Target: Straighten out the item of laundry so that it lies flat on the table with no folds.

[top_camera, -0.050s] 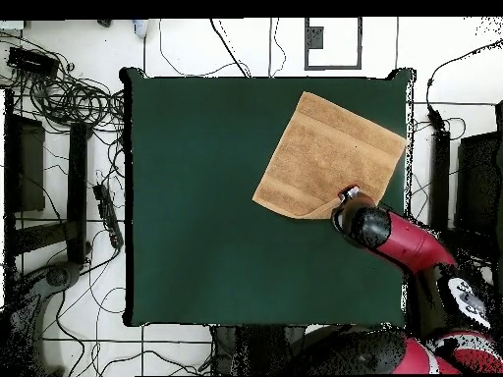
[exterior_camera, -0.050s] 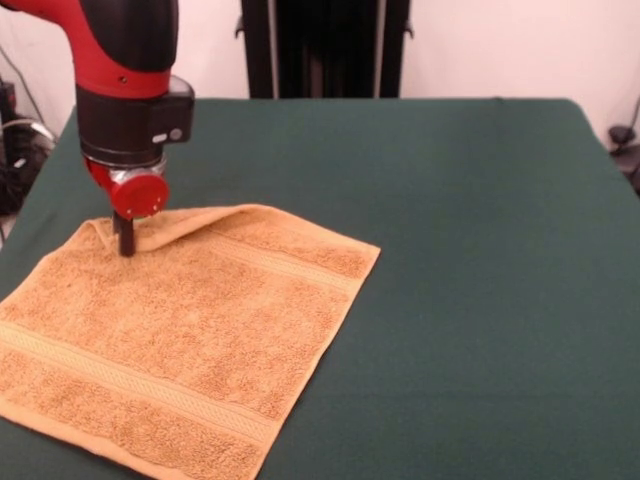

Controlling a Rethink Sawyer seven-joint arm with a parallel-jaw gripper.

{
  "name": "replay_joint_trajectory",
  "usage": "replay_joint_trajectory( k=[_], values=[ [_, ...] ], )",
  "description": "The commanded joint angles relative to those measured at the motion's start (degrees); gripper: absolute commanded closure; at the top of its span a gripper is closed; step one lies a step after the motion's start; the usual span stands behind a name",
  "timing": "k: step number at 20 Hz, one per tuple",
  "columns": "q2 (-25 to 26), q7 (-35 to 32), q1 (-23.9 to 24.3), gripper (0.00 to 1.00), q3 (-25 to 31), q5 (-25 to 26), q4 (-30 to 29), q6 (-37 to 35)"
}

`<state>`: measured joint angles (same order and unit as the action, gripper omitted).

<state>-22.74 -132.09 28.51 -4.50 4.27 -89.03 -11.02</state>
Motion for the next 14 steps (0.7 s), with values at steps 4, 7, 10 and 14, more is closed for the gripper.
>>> replay_joint_trajectory(
  k=[4,7,10,14],
  values=[
    [-15.1,-2.8,-3.5,1.0,-1.1,0.9,-11.7,-8.1],
    [-17.0,-1.9,-1.9,1.0,0.0,0.4,-13.1,-9.4],
    [-16.7,-0.9,-0.3,1.0,1.5,0.9,-13.2,-8.7],
    [-16.1,-0.6,1.2,1.0,3.4,1.8,-14.0,-5.7]
  ],
)
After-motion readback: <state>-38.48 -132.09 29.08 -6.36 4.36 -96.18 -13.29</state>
